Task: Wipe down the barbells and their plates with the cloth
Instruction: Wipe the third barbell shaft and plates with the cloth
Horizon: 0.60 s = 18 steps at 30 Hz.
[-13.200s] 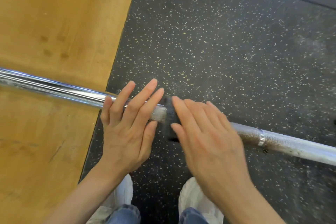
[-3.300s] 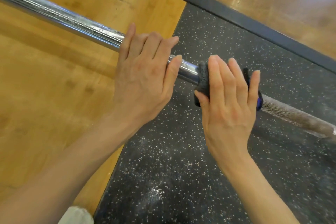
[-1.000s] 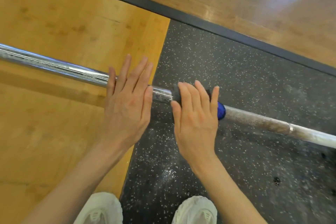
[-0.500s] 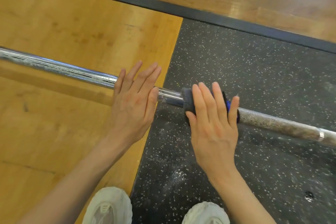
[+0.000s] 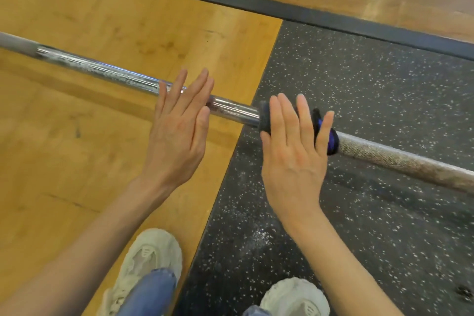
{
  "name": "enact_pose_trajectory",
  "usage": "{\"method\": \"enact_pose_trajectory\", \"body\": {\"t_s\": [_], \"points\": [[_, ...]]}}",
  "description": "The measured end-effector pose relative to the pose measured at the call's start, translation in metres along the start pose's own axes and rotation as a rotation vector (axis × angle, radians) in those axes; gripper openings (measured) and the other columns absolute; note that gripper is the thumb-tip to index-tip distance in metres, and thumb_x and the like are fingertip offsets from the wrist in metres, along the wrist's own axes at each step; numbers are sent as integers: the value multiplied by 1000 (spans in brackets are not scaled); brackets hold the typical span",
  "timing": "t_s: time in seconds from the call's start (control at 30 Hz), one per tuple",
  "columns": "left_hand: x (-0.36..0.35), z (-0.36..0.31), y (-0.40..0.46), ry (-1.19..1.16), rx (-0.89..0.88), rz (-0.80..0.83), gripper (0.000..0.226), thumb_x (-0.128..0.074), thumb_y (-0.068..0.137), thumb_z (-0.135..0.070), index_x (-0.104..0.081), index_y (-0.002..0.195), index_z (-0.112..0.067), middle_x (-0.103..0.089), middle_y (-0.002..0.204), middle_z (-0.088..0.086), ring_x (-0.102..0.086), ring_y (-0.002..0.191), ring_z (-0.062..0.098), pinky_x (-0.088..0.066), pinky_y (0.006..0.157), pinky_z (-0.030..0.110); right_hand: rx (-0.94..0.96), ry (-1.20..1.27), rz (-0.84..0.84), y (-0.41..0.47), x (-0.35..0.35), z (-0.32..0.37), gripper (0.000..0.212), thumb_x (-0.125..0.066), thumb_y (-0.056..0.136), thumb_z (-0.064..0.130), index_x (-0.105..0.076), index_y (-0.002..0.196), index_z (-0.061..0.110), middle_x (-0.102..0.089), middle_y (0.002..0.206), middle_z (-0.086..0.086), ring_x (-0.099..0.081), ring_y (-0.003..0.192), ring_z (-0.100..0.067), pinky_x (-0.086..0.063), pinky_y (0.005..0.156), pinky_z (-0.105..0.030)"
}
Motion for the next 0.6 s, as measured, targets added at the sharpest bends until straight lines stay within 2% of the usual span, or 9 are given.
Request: {"method": "enact_pose_trajectory", "body": {"t_s": [0.13, 0.27, 0.33, 0.47, 0.6], "points": [[7, 2, -3, 15, -4, 3, 50, -22, 108, -24, -39, 153, -9, -35, 161, 0, -16, 154, 21, 1, 126, 34, 105, 95, 73, 17, -6, 19, 45, -37, 109, 25, -45, 148, 5, -52, 148, -11, -42, 143, -32, -9, 126, -50], [11, 15, 2, 23, 14, 3, 51, -22, 108, -25, -37, 155, -11, -33, 162, -2, -14, 155, 18, 2, 126, 33, -21, 75, 86, 9, 13, -13, 43, -37, 108, 28, -51, 142, 6, -59, 135, -10, -49, 135, -34, -9, 125, -53], [8, 20, 10, 19, 19, 11, 51, -21, 109, -27, -35, 155, -12, -31, 163, -2, -12, 155, 18, 2, 126, 35, -78, 79, 82, 12, 14, -4, 41, -38, 107, 27, -52, 140, 7, -59, 134, -8, -49, 135, -33, -8, 125, -54], [-3, 26, 23, 45, -59, 58, 51, -22, 109, -26, -34, 156, -11, -30, 163, 1, -12, 155, 21, 4, 126, 37, -9, 111, 101, 18, 4, 18, 42, -36, 108, 26, -51, 142, 7, -59, 134, -8, -49, 134, -32, -10, 126, -52], [-6, 32, 26, 48, -70, 59, 51, -21, 109, -29, -40, 153, -11, -39, 159, 1, -20, 153, 22, 4, 126, 36, 10, 79, 93, 7, 13, -9, 40, -38, 109, 26, -52, 142, 7, -60, 129, -9, -54, 127, -33, -12, 126, -50]]}}
Point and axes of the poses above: each hand's wrist, its own y-axis towards the middle knuckle, its own x-axis out of the back of the hand, z = x × y, the point moved 1 cm from there along y, towards the middle knuckle
